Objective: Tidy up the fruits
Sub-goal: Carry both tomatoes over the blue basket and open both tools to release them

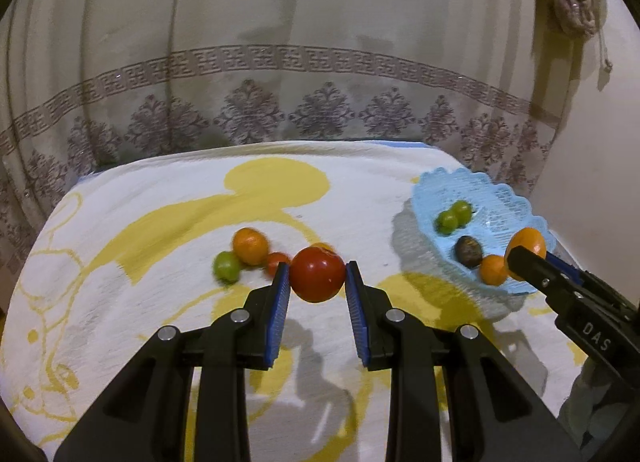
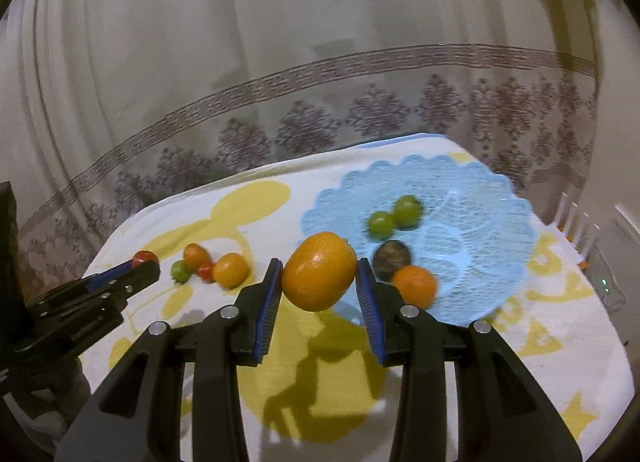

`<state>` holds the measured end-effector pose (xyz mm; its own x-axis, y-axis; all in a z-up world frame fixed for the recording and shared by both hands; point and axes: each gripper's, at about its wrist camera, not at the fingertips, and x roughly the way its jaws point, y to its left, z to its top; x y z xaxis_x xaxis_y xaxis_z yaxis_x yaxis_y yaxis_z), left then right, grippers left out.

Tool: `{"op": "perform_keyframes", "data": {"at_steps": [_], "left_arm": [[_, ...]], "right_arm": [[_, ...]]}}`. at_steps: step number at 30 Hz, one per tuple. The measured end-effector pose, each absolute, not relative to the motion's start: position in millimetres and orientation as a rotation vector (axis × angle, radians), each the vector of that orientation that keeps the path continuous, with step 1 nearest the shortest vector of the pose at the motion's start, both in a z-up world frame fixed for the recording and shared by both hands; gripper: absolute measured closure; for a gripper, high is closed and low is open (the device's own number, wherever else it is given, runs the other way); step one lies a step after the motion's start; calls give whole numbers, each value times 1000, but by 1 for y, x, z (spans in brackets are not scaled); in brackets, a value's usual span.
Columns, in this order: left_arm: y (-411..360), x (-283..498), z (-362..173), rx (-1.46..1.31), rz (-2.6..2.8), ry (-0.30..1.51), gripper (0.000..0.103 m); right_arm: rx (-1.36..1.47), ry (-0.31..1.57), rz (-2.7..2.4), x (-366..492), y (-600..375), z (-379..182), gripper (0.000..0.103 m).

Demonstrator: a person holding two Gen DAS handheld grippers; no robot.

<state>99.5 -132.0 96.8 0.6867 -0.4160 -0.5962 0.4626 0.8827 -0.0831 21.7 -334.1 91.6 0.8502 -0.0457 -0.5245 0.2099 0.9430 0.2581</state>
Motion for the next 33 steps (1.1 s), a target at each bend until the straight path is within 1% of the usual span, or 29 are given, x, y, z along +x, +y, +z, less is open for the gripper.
{"op": "perform_keyframes", "data": {"at_steps": [8, 14, 23, 30, 31, 32, 33], "left_arm": [[-177, 92, 108, 103, -580, 621, 75], [-209, 90, 114, 115, -647, 593, 74], [-255, 95, 104, 143, -732, 588, 75], [-271, 97, 93, 154, -782, 593, 74], [-272, 98, 91, 154, -786, 599, 72], [-272, 99, 89, 152, -786, 604, 62], [-272, 100, 88, 147, -780, 605, 55]], "right_arm": [[351, 520, -222, 12, -370, 88, 64], [327, 500, -290, 9, -390, 87, 64], [351, 482, -352, 7, -418, 82, 64], [356, 479, -383, 11, -425, 73, 64], [357, 477, -387, 12, -425, 72, 64], [357, 475, -393, 12, -426, 71, 64], [357, 474, -397, 13, -426, 70, 64]]}}
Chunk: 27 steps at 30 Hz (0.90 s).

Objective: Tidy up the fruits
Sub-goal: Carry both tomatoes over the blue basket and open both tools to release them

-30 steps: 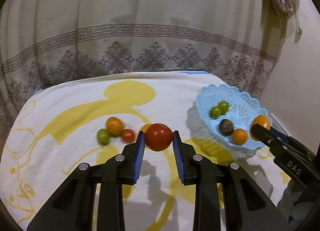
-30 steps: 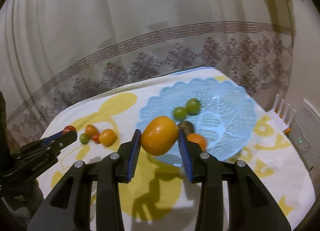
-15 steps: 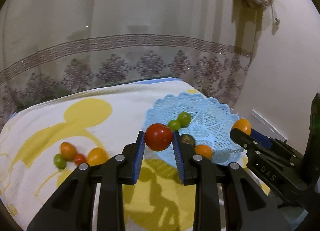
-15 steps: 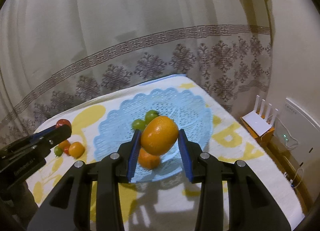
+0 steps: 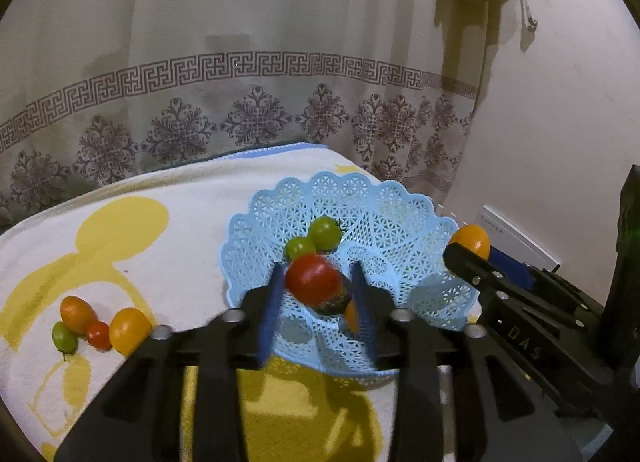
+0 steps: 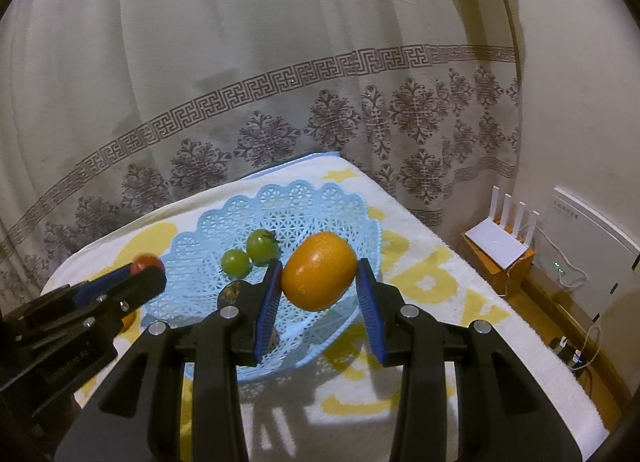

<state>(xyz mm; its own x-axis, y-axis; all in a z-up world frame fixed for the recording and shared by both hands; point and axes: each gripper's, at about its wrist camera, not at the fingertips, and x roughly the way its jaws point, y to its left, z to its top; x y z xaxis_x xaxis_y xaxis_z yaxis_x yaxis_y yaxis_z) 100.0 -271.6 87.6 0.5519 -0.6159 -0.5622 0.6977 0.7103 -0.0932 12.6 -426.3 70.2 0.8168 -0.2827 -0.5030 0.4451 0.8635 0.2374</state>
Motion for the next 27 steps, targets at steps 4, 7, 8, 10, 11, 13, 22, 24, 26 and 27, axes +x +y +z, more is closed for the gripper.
{"op": "perform_keyframes", "data": {"at_steps": [4, 7, 8, 10, 11, 13, 22, 24, 26, 27], "left_arm": [[-266, 106, 87, 131, -748, 604, 40], [-259, 112, 87, 107, -725, 621, 38], [-257, 114, 87, 100, -716, 624, 38], [-254, 117, 88, 92, -704, 628, 37], [-253, 118, 88, 89, -700, 630, 37], [-252, 118, 89, 87, -695, 633, 35], [-248, 118, 90, 83, -689, 637, 29], [-246, 118, 90, 77, -684, 640, 24], [-245, 119, 90, 67, -683, 644, 22], [-245, 120, 89, 65, -682, 648, 22]], "right_arm": [[371, 469, -418, 13, -429, 68, 63], [362, 434, -439, 8, -428, 70, 56], [353, 422, -443, 6, -427, 72, 54], [328, 403, -454, 3, -423, 74, 53], [314, 397, -459, 3, -421, 74, 53], [293, 398, -467, 3, -417, 72, 53], [254, 404, -484, 5, -409, 66, 52], [255, 400, -489, 4, -409, 66, 52], [258, 397, -494, 3, -409, 66, 52], [260, 397, -494, 3, -410, 66, 52]]}}
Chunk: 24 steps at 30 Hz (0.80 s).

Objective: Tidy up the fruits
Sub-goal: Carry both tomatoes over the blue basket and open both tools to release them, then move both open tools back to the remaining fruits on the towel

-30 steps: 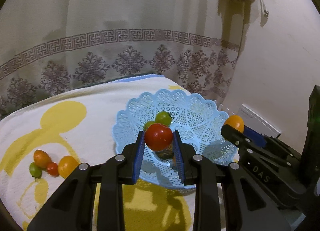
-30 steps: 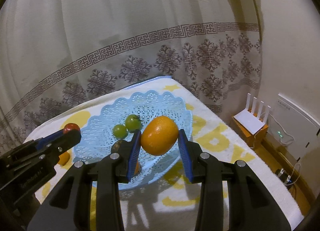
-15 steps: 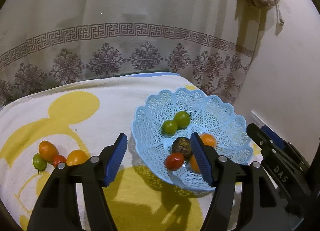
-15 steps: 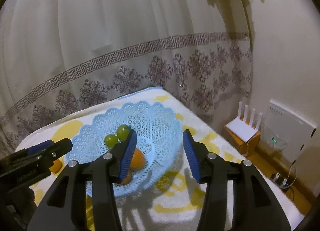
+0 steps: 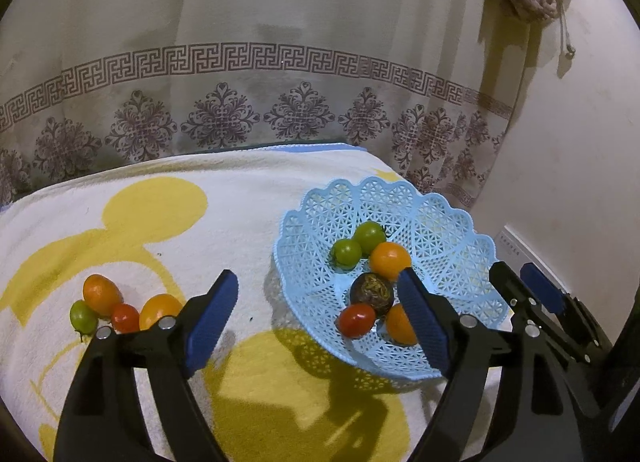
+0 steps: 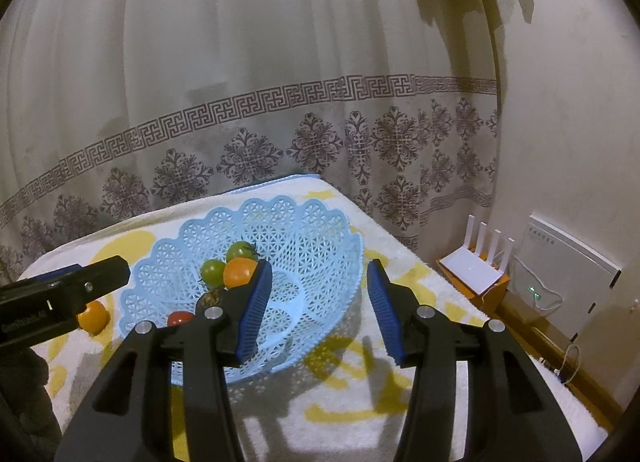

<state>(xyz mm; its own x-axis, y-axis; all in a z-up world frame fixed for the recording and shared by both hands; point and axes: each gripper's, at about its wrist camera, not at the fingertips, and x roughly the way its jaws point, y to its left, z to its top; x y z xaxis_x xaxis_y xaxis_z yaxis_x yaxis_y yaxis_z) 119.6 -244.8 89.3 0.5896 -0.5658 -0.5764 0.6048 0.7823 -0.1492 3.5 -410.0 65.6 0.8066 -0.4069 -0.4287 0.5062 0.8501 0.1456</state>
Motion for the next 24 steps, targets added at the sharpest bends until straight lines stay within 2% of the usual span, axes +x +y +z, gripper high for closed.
{"op": "perform_keyframes", "data": {"at_steps": [18, 20, 24], "left_arm": [[-241, 122, 88, 76, -650, 645, 22], [-241, 123, 88, 77, -645, 646, 18], [-237, 125, 91, 74, -633, 640, 18]], "right_arm": [[290, 398, -504, 2, -418, 63, 52], [293, 397, -506, 2, -418, 63, 52], [292, 397, -505, 2, -417, 63, 52]]}}
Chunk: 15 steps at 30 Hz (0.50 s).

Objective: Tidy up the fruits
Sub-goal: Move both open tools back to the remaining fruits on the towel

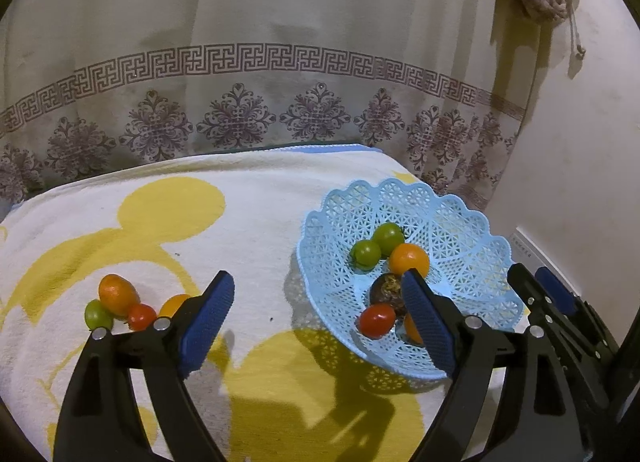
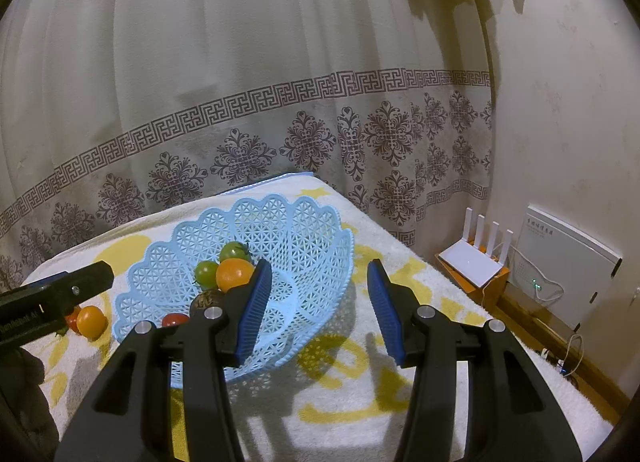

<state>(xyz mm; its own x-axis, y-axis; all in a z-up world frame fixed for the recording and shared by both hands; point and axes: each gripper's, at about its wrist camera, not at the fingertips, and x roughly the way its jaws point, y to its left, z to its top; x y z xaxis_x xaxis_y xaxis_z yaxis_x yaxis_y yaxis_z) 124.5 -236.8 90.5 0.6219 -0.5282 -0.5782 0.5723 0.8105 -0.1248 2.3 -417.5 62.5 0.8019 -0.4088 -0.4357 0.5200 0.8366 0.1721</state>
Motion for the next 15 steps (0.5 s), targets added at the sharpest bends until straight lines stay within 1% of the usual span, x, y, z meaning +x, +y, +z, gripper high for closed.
{"op": "perform_keyframes", "data": {"at_steps": [8, 15], "left_arm": [[-220, 129, 100, 64, -594, 623, 18], [-186, 140, 102, 53, -510, 623, 18]], "right_arm": [[292, 389, -511, 2, -418, 63, 52], [267, 394, -514, 3, -414, 66, 52]]}}
